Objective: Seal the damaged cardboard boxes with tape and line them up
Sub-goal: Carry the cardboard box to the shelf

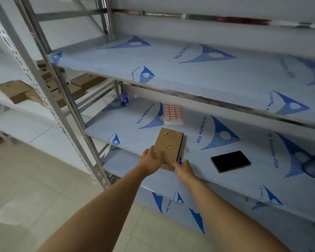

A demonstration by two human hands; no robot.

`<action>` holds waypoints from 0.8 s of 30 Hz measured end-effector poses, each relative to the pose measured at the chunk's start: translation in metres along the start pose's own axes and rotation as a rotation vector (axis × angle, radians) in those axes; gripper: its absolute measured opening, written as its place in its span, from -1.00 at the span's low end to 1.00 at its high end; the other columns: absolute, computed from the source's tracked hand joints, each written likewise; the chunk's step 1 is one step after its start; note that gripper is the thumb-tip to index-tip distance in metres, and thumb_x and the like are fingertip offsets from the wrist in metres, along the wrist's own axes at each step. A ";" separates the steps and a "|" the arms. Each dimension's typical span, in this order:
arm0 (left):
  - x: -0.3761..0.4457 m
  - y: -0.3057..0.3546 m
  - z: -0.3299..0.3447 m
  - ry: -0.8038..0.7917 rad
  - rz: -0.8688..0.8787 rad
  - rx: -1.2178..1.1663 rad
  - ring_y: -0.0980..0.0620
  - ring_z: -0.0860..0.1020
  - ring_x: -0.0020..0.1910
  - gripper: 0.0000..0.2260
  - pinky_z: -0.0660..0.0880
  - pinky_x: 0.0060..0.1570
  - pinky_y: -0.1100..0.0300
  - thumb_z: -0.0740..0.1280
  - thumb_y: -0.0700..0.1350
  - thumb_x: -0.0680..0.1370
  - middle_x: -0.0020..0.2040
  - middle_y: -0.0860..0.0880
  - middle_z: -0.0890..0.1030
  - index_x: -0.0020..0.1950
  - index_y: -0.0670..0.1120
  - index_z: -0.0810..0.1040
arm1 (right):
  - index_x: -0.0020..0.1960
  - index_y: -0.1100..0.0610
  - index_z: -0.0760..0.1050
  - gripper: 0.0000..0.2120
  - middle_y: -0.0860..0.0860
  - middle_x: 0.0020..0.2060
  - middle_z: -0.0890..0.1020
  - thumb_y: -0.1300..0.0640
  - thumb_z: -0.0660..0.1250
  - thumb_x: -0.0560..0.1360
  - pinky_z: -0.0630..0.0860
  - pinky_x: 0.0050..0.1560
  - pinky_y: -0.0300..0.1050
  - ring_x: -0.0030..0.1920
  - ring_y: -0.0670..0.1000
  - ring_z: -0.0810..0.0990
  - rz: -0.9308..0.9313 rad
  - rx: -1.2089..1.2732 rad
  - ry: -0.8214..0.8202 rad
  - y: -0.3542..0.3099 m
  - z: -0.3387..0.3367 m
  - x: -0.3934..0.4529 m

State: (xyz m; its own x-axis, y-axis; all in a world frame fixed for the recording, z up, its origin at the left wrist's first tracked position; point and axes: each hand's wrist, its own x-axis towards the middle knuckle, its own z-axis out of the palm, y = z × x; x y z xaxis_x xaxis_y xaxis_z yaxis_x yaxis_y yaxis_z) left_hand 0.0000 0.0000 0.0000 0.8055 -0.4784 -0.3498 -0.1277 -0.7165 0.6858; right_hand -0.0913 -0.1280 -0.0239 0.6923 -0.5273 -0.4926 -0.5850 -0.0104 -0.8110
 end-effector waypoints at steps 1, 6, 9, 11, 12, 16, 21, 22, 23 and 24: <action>0.005 0.001 0.003 -0.004 -0.015 0.028 -0.18 0.11 0.56 -0.35 0.14 0.48 -0.03 0.19 0.06 0.64 0.61 -0.13 0.04 0.62 -0.08 -0.05 | 0.45 0.20 0.20 -0.49 0.09 0.01 0.49 0.07 0.23 0.57 0.47 -0.10 -0.03 -0.06 0.06 0.49 0.021 0.059 -0.012 0.001 0.002 0.004; 0.025 0.008 0.007 -0.029 -0.170 0.060 -0.22 0.29 0.47 -0.41 0.26 0.43 -0.05 0.19 0.01 0.64 0.53 -0.22 0.25 0.58 -0.18 0.04 | 0.47 0.20 0.20 -0.50 0.03 -0.07 0.47 0.11 0.25 0.60 0.53 0.15 0.04 0.08 0.11 0.51 0.161 0.248 -0.056 0.004 0.009 0.017; 0.032 0.007 0.008 -0.044 -0.194 0.003 -0.22 0.41 0.37 -0.51 0.39 0.25 0.03 0.18 -0.03 0.64 0.44 -0.25 0.36 0.51 -0.21 0.17 | 0.47 0.22 0.23 -0.50 0.08 0.03 0.49 0.05 0.25 0.61 0.51 0.20 0.05 0.15 0.13 0.52 0.210 0.313 -0.057 0.003 0.013 0.025; 0.039 0.003 0.006 -0.042 -0.223 -0.009 -0.21 0.39 0.37 -0.51 0.38 0.27 0.02 0.15 0.02 0.64 0.45 -0.25 0.32 0.49 -0.22 0.22 | 0.45 0.22 0.28 -0.50 0.12 0.17 0.51 -0.02 0.24 0.62 0.53 0.22 0.05 0.20 0.16 0.52 0.214 0.320 -0.035 0.004 0.016 0.033; 0.041 0.002 0.004 -0.040 -0.238 -0.021 -0.20 0.39 0.37 -0.51 0.38 0.27 0.02 0.14 0.03 0.64 0.45 -0.24 0.32 0.48 -0.22 0.24 | 0.44 0.22 0.31 -0.51 0.14 0.21 0.53 -0.04 0.24 0.62 0.53 0.24 0.06 0.22 0.17 0.53 0.215 0.320 -0.018 0.006 0.016 0.036; 0.050 -0.010 -0.008 -0.079 -0.241 -0.091 -0.18 0.38 0.39 -0.46 0.39 0.31 0.01 0.15 0.04 0.64 0.49 -0.21 0.31 0.54 -0.20 0.19 | 0.36 0.19 0.41 -0.62 0.13 0.22 0.55 0.03 0.27 0.62 0.58 0.10 0.00 0.21 0.18 0.55 0.171 0.444 -0.013 0.011 0.017 0.044; 0.043 -0.019 -0.052 -0.009 -0.210 -0.198 -0.23 0.37 0.41 -0.28 0.40 0.23 -0.01 0.21 0.09 0.62 0.55 -0.23 0.17 0.63 -0.07 -0.13 | 0.28 0.17 0.48 -0.74 0.12 0.19 0.58 0.10 0.28 0.63 0.60 0.07 0.10 0.17 0.10 0.56 0.071 0.497 -0.042 -0.001 0.004 0.036; 0.041 -0.020 -0.065 0.068 -0.188 -0.177 -0.26 0.29 0.46 -0.26 0.36 0.28 -0.05 0.23 0.10 0.61 0.57 -0.23 0.09 0.62 -0.03 -0.15 | 0.25 0.17 0.50 -0.76 0.14 0.16 0.60 0.10 0.27 0.63 0.59 0.12 0.16 0.13 0.11 0.59 0.050 0.480 -0.061 -0.009 0.002 0.034; 0.038 -0.020 -0.079 0.136 -0.166 -0.159 -0.27 0.25 0.48 -0.25 0.35 0.30 -0.07 0.25 0.11 0.60 0.58 -0.23 0.04 0.62 0.01 -0.15 | 0.23 0.16 0.51 -0.78 0.15 0.11 0.63 0.10 0.26 0.64 0.57 0.13 0.17 0.08 0.12 0.60 0.025 0.452 -0.076 -0.019 0.000 0.032; 0.035 -0.022 -0.094 0.184 -0.148 -0.146 -0.27 0.24 0.49 -0.24 0.35 0.32 -0.08 0.28 0.12 0.59 0.58 -0.22 0.04 0.62 0.03 -0.13 | 0.21 0.13 0.53 -0.80 0.15 0.07 0.64 0.11 0.26 0.64 0.56 0.08 0.13 0.04 0.13 0.61 -0.006 0.418 -0.085 -0.030 -0.002 0.029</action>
State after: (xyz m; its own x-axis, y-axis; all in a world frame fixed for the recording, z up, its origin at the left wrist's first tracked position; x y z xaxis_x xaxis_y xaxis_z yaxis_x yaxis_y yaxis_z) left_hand 0.0853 0.0463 0.0326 0.9025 -0.2637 -0.3406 0.0737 -0.6844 0.7254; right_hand -0.0543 -0.1443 -0.0132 0.7381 -0.4561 -0.4972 -0.3708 0.3415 -0.8637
